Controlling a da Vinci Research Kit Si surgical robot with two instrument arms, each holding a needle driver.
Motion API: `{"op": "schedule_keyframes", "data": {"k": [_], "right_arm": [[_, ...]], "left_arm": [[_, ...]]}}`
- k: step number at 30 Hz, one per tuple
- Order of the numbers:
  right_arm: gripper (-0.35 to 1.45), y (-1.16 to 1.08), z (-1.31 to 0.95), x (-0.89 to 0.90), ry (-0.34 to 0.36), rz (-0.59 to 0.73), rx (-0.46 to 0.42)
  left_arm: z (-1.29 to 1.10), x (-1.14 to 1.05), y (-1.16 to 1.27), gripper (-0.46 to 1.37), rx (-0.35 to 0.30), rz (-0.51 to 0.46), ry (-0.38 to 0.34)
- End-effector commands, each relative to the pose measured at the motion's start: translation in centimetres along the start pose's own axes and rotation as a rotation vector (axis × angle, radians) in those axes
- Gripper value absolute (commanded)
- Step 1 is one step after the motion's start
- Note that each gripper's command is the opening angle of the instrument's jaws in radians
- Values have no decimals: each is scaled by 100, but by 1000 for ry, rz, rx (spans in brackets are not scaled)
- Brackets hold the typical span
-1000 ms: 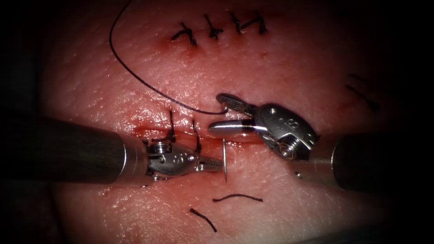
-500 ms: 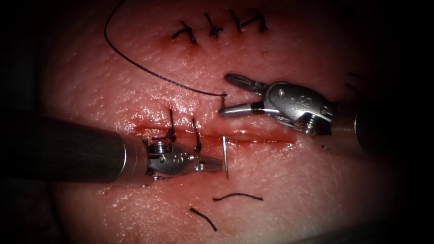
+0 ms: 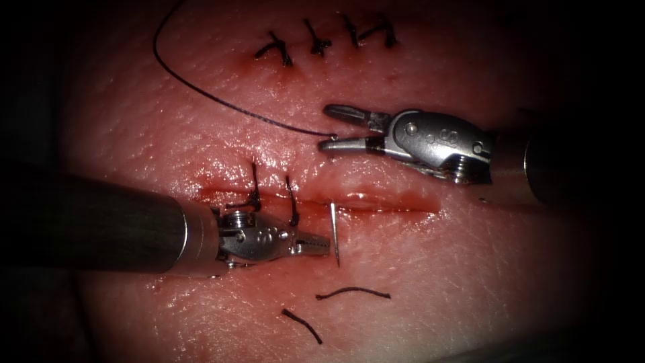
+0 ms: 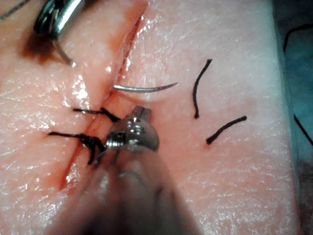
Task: Wound Closure
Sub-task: Push needle into flesh above incision
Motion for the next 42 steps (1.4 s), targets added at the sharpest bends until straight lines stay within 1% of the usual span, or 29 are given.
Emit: {"op": "schedule_keyframes", "data": {"k": [1, 3, 6, 7, 8, 9, 12, 16, 20, 22, 24, 28, 35, 39, 42], "right_arm": [[-35, -2, 0, -1, -20, 89, 7], [-35, -3, 0, -1, -54, 155, 12], [-35, -4, -1, -2, -114, 259, -11], [-35, -4, -1, -2, -114, 259, -11], [-35, -6, -1, -3, -138, 334, -13], [-35, -7, -1, -4, -144, 357, -18], [-35, -12, -2, -8, -191, 503, -32], [-35, -23, -3, -16, -282, 575, -21], [-35, -31, -4, -27, -309, 634, -23], [-35, -34, -4, -32, -314, 675, -19], [-35, -39, -4, -38, -305, 761, -19], [-35, -50, -5, -49, -311, 856, 6], [-35, -67, -8, -63, -303, 934, 34], [-35, -69, -8, -66, -304, 952, 31], [-35, -66, -8, -66, -277, 959, 21]], "left_arm": [[0, 0, 0, -35, -9, 1, 0], [0, 0, 0, -35, -9, 1, 0], [-1, -1, 0, -35, -10, 1, 0], [-1, -1, 0, -35, -10, 1, 0], [-1, -1, 0, -35, -10, 1, 0], [-1, -1, 0, -35, -10, 1, 0], [-1, -1, 0, -35, -10, 2, 0], [-1, -1, 0, -35, -10, 2, 0], [-1, 0, 0, -35, -10, 1, 0], [0, 0, 0, -35, -10, 1, 0], [-1, 0, -1, -35, -11, 1, 1], [-2, 1, -1, -35, -12, 1, 1], [-2, 1, -2, -35, -13, 6, 2], [-2, 1, -2, -35, -14, 6, 2], [-3, 0, -2, -35, -15, 7, 2]]}}
